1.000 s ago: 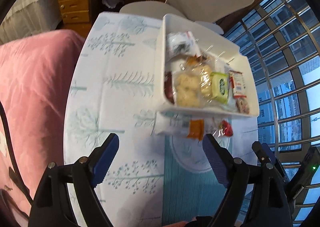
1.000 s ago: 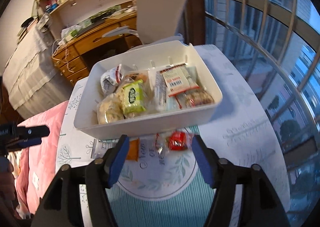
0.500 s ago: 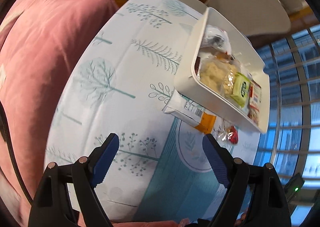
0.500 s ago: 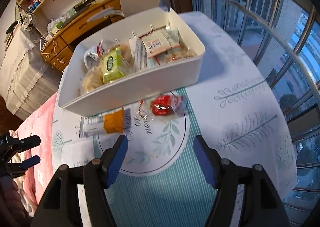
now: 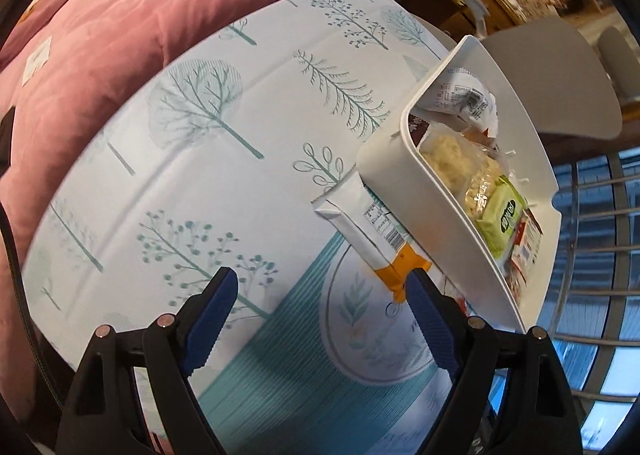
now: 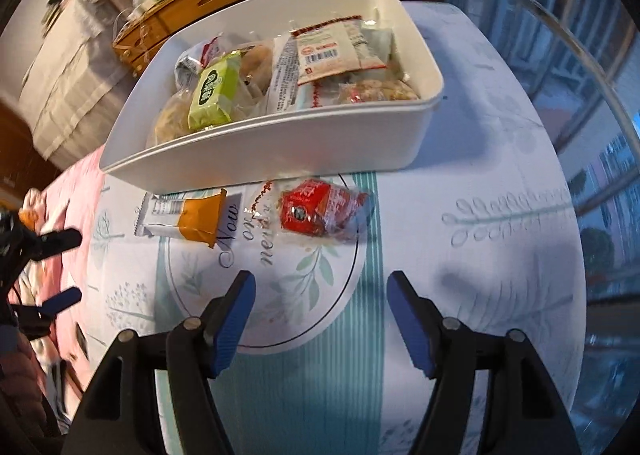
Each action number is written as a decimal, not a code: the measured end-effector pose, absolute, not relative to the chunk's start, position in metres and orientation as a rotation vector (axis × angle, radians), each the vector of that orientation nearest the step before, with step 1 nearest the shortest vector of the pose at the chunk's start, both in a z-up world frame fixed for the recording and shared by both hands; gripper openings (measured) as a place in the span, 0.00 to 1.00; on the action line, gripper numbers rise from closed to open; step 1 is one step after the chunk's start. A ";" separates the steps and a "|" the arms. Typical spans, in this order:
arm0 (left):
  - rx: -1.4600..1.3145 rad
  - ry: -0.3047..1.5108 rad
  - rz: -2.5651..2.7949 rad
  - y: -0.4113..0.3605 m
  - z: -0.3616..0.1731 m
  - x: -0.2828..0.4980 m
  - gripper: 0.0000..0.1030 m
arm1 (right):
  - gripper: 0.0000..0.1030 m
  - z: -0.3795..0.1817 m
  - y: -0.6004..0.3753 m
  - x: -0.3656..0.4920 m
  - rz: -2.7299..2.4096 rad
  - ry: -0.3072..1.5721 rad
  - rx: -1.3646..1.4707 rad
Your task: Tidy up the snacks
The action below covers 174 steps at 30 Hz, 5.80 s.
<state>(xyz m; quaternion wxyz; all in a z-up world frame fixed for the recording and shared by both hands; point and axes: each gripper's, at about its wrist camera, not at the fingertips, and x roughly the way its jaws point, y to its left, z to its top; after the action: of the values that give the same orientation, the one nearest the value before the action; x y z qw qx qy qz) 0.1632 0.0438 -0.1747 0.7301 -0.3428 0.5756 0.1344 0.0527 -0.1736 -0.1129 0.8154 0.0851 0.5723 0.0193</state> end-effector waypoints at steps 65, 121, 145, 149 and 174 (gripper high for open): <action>-0.500 1.263 0.435 -0.027 -0.234 0.214 0.43 | 0.54 -0.155 -0.137 0.086 0.247 1.049 -0.226; -0.115 1.189 -0.031 -0.073 -0.047 0.350 0.59 | 0.57 -0.045 -0.179 0.134 0.182 0.897 0.048; -0.292 1.222 -0.080 -0.060 -0.097 0.189 0.80 | 0.84 -0.071 -0.231 0.051 0.028 1.158 0.258; -0.348 1.260 -0.069 -0.045 -0.094 0.149 0.80 | 0.85 -0.069 -0.223 0.027 0.051 1.282 0.246; 0.027 0.996 -0.076 -0.076 0.036 0.050 0.94 | 1.00 0.073 -0.169 -0.092 -0.008 1.137 0.148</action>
<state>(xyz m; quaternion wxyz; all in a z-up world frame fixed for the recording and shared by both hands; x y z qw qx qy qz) 0.0495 -0.0757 0.0360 0.8777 0.0131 0.4777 -0.0364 -0.0916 -0.1694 0.0731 0.8400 0.0702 0.5381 -0.0038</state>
